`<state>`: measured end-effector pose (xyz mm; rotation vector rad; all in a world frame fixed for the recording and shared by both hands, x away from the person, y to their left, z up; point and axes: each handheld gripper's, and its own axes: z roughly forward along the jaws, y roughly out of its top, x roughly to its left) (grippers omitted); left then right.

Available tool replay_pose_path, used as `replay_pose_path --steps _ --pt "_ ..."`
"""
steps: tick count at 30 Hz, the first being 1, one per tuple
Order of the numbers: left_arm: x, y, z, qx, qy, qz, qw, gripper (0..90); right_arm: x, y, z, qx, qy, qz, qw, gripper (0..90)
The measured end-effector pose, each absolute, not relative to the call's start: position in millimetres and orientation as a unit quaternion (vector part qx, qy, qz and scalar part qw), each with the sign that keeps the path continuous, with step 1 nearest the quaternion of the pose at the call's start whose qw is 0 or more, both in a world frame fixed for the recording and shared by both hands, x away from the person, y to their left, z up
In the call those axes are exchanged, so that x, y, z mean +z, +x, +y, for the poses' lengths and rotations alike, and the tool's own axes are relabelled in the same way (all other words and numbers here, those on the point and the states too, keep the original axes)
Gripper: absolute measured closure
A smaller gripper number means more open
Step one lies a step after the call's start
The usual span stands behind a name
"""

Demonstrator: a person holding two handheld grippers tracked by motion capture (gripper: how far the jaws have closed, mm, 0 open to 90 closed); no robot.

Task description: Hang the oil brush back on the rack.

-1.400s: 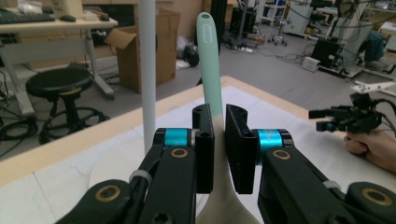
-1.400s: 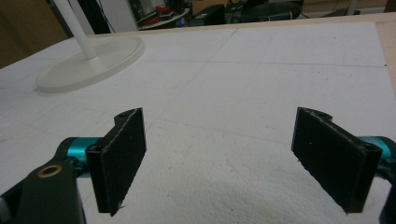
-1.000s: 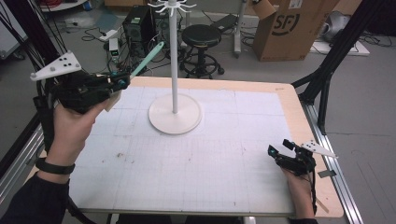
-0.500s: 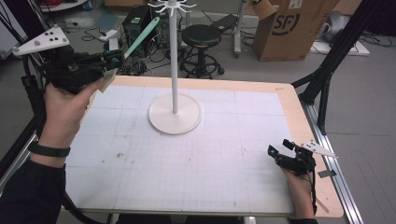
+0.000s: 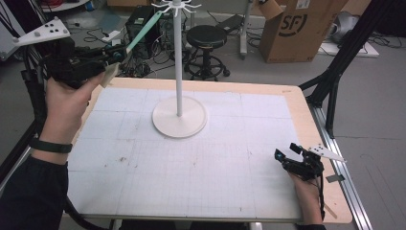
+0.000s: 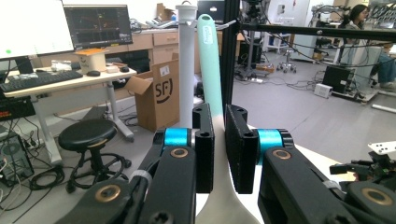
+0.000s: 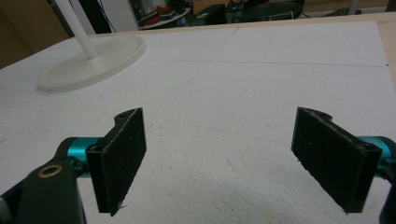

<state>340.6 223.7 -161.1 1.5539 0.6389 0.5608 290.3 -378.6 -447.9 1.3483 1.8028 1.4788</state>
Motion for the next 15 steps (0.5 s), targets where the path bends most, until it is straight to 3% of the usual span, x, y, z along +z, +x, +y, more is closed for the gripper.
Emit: replay_pose_path --steps 15 --pt "-160.3 346.1 219.7 0.248 0.680 0.281 0.631 82.2 -447.9 290.3 -378.4 0.536 0.488 0.652 0.221 17.1"
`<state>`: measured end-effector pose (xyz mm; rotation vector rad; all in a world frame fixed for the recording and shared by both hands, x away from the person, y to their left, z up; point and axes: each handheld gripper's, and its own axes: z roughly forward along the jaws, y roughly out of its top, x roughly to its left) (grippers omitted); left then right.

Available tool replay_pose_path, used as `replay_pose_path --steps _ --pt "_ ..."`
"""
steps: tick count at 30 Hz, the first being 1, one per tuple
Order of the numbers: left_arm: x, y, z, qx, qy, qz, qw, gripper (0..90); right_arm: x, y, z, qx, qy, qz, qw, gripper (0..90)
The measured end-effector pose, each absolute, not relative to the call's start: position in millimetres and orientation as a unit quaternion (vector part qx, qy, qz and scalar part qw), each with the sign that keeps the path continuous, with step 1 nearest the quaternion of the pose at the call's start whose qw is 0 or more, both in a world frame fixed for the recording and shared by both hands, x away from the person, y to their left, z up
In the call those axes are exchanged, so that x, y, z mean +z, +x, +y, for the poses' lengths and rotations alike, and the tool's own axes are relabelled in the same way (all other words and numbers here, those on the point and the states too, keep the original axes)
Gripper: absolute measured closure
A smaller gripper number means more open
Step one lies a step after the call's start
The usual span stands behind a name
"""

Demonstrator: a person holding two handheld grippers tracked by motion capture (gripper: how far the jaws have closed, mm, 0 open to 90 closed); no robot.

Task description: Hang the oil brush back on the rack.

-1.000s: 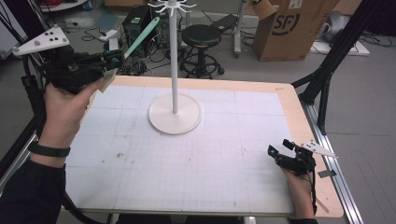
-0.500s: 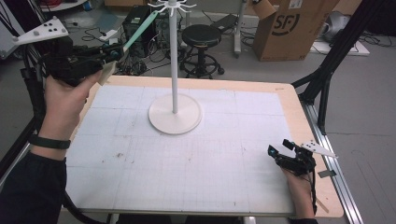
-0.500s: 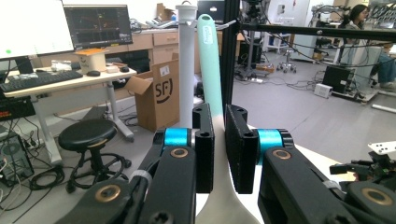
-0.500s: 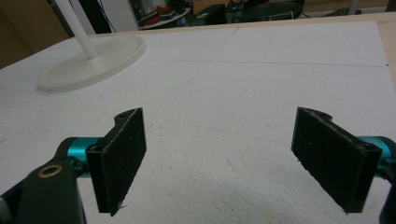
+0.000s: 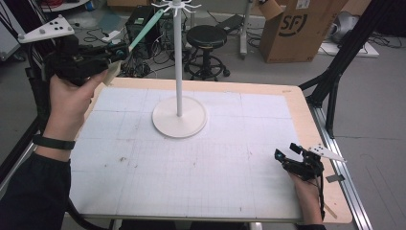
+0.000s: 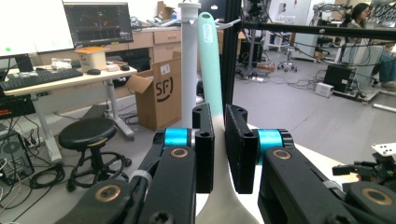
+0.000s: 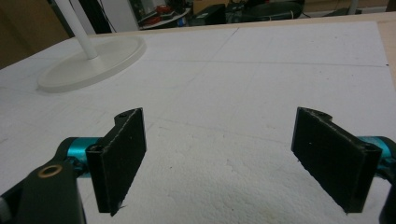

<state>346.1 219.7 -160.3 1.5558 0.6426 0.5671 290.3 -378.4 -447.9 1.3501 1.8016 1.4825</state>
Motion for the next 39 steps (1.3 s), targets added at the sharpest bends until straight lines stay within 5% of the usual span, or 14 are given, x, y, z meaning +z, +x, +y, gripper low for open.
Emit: replay_pose_path --steps 39 --pt "-172.0 366.2 203.6 0.247 0.694 0.296 0.608 82.1 -447.7 290.1 -378.4 0.535 0.489 0.653 0.220 17.1"
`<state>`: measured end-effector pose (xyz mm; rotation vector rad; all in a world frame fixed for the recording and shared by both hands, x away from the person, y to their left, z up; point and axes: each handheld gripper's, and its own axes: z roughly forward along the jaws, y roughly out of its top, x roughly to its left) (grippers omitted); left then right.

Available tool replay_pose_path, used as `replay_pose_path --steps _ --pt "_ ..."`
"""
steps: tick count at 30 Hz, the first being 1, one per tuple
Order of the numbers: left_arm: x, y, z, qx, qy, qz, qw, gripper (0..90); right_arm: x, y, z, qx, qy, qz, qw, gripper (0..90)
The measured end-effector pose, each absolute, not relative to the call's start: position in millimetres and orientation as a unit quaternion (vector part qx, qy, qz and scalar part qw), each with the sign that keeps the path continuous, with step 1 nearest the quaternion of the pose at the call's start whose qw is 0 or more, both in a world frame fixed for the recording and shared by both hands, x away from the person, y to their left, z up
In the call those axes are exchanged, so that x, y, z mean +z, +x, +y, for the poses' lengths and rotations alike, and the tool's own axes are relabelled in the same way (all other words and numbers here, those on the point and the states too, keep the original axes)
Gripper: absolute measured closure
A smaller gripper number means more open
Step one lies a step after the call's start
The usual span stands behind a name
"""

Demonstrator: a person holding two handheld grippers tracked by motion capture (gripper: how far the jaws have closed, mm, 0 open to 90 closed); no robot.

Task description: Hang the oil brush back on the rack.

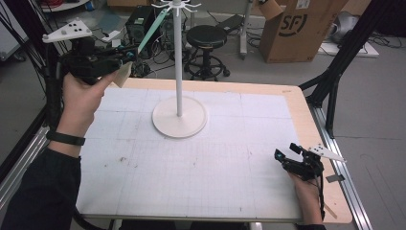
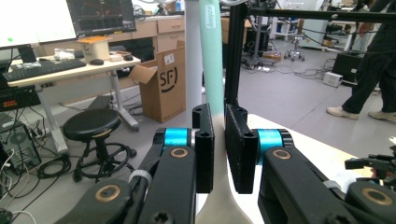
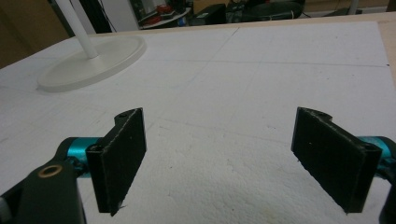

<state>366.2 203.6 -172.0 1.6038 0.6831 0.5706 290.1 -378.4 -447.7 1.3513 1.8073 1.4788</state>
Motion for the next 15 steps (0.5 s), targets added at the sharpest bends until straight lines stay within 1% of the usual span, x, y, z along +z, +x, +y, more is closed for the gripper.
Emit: replay_pose_path --steps 5,7,10,14,15 --pt "-176.4 371.5 200.7 0.243 0.696 0.301 0.605 81.4 -447.9 290.4 -378.5 0.535 0.486 0.654 0.223 17.1" --pt "-180.0 370.4 200.7 0.250 0.684 0.303 0.615 79.8 -447.9 290.5 -378.6 0.535 0.485 0.654 0.223 17.1" --pt "-187.6 369.9 203.9 0.244 0.675 0.312 0.622 66.7 -447.8 290.3 -378.3 0.535 0.486 0.654 0.223 17.1" --pt "-205.8 364.5 209.9 0.233 0.681 0.306 0.624 53.7 -447.8 290.1 -378.1 0.534 0.486 0.655 0.223 17.1" --pt "-214.1 361.5 212.2 0.230 0.685 0.300 0.623 51.8 -447.8 290.1 -378.1 0.534 0.486 0.655 0.222 17.1"
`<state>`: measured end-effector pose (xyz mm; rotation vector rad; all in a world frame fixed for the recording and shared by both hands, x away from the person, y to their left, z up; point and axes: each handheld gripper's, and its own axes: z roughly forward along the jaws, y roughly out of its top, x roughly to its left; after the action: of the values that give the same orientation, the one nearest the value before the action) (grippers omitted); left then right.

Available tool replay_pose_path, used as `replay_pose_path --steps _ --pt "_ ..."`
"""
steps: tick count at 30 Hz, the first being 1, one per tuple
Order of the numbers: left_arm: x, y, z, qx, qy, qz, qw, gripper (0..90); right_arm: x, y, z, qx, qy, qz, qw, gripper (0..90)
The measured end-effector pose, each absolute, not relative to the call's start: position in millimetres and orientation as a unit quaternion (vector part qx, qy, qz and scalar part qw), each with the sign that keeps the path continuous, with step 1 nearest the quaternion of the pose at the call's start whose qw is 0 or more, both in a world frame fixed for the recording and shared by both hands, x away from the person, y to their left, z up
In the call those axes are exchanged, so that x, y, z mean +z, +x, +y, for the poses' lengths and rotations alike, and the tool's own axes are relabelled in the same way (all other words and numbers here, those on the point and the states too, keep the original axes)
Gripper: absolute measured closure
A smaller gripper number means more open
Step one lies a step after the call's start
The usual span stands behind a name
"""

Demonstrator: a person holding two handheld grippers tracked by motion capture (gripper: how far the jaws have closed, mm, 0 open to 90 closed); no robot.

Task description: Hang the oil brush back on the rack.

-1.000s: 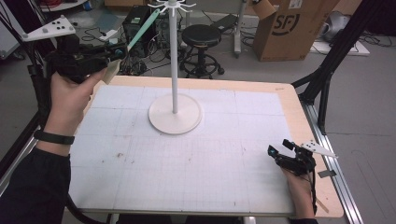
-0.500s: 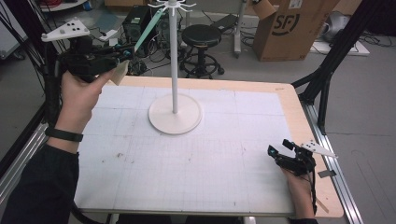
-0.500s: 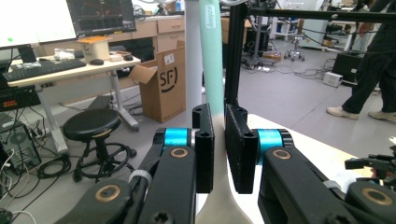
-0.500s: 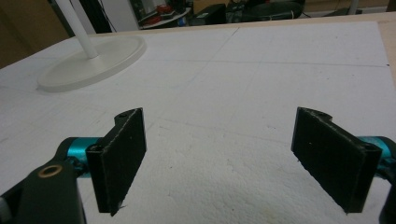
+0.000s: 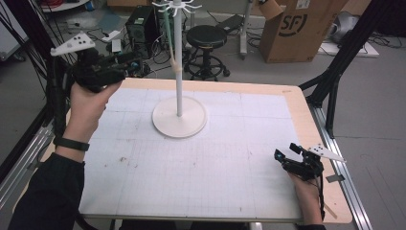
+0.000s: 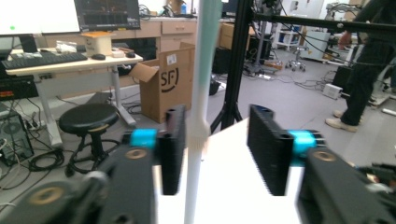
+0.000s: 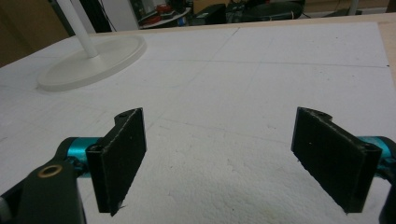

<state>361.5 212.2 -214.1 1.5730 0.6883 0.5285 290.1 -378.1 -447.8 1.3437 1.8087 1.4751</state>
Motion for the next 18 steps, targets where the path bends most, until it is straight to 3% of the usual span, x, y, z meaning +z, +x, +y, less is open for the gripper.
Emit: replay_pose_path --steps 7,18 --pt "-278.3 336.6 220.8 0.221 0.716 0.273 0.603 27.4 -447.8 290.4 -378.2 0.534 0.486 0.655 0.225 17.1" --pt "-388.4 308.1 245.6 0.172 0.739 0.308 0.573 20.0 -447.7 289.7 -377.6 0.531 0.487 0.657 0.223 17.2"
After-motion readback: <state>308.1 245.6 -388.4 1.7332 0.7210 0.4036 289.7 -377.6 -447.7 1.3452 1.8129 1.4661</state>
